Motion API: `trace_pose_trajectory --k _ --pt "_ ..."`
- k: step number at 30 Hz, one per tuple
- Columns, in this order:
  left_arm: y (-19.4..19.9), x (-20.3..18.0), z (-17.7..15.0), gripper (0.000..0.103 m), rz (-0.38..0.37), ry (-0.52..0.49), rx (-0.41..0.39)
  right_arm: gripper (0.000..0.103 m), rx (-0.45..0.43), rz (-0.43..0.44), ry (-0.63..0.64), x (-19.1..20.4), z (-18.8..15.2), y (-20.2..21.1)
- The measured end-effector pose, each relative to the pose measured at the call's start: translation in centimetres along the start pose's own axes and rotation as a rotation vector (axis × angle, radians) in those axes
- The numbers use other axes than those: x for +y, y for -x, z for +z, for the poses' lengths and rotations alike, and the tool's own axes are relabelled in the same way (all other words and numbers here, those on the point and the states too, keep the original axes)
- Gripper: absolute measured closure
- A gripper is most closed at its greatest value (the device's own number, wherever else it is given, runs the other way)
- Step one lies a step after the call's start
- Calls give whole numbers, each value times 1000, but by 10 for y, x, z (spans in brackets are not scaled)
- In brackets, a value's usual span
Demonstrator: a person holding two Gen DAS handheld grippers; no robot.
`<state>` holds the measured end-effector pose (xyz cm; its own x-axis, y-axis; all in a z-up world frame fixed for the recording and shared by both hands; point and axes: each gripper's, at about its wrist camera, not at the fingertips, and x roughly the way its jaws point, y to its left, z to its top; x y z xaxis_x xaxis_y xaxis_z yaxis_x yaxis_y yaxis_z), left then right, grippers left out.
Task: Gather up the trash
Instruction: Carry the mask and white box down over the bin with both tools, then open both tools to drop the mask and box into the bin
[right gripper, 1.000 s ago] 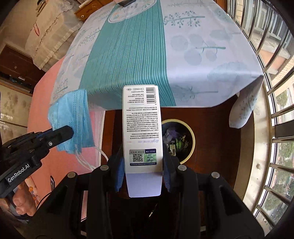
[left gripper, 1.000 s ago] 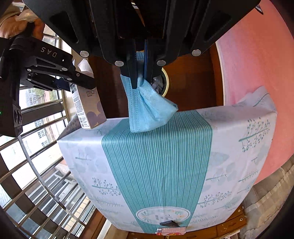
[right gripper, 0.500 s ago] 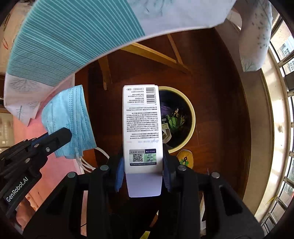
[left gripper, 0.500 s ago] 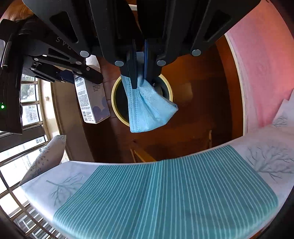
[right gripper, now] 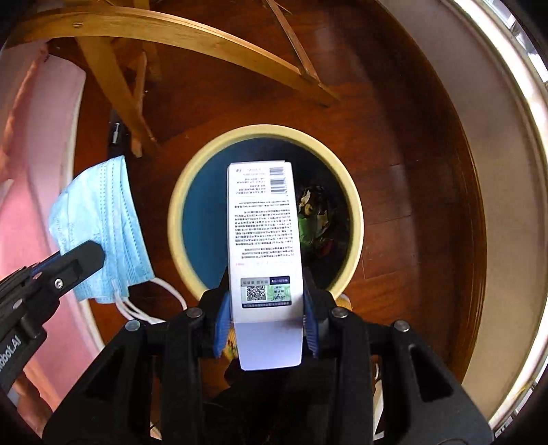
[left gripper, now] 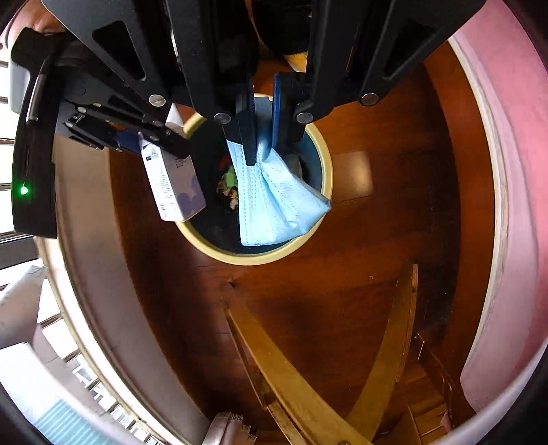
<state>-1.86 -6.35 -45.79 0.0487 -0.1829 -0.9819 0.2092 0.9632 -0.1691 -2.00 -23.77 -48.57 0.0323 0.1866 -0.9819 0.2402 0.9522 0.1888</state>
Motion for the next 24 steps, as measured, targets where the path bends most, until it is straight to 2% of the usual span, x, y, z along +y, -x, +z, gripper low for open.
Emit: trace_pose_trajectory --k 1,4,6,7,8,13,24 --pt "-8 -1 1 94 4 -2 5 71 -2 -1 -1 -2 2 -5" --pt "-30 -1 4 77 19 1 11 69 -4 10 -8 -2 4 -26" --pt "-41 1 6 45 21 11 14 59 -6 15 -15 -4 8 -32" --pt "-44 2 5 38 18 19 13 47 -10 14 -13 -4 9 -35" --pt "-48 4 6 32 18 25 13 44 -16 12 -10 -7 11 -36" --pt "-54 9 6 32 40 45 42 44 -19 5 -2 -16 13 -45" --pt "-6 15 1 32 59 66 -4 44 -33 10 -1 -9 8 -4"
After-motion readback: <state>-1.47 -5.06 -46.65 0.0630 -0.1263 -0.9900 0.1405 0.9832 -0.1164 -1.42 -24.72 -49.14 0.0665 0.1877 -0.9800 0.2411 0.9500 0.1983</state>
